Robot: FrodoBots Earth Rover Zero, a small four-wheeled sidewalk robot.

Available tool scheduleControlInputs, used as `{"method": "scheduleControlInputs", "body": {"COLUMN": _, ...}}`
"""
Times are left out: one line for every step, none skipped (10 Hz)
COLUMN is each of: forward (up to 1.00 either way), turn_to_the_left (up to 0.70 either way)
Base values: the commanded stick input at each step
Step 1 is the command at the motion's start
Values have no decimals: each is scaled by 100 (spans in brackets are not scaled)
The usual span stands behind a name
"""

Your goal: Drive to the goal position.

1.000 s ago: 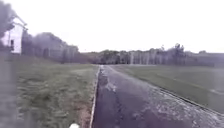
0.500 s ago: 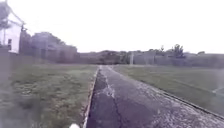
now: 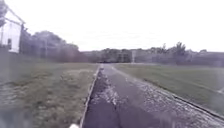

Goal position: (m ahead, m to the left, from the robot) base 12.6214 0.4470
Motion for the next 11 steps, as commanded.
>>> {"method": "scheduleControlInputs", "body": {"forward": 70, "turn_to_the_left": 0}}
{"method": "scheduleControlInputs", "body": {"forward": 70, "turn_to_the_left": 0}}
{"method": "scheduleControlInputs", "body": {"forward": 70, "turn_to_the_left": 0}}
{"method": "scheduleControlInputs", "body": {"forward": 70, "turn_to_the_left": 0}}
{"method": "scheduleControlInputs", "body": {"forward": 70, "turn_to_the_left": 0}}
{"method": "scheduleControlInputs", "body": {"forward": 70, "turn_to_the_left": 0}}
{"method": "scheduleControlInputs", "body": {"forward": 70, "turn_to_the_left": 0}}
{"method": "scheduleControlInputs", "body": {"forward": 70, "turn_to_the_left": 0}}
{"method": "scheduleControlInputs", "body": {"forward": 70, "turn_to_the_left": 0}}
{"method": "scheduleControlInputs", "body": {"forward": 70, "turn_to_the_left": 0}}
{"method": "scheduleControlInputs", "body": {"forward": 70, "turn_to_the_left": 0}}
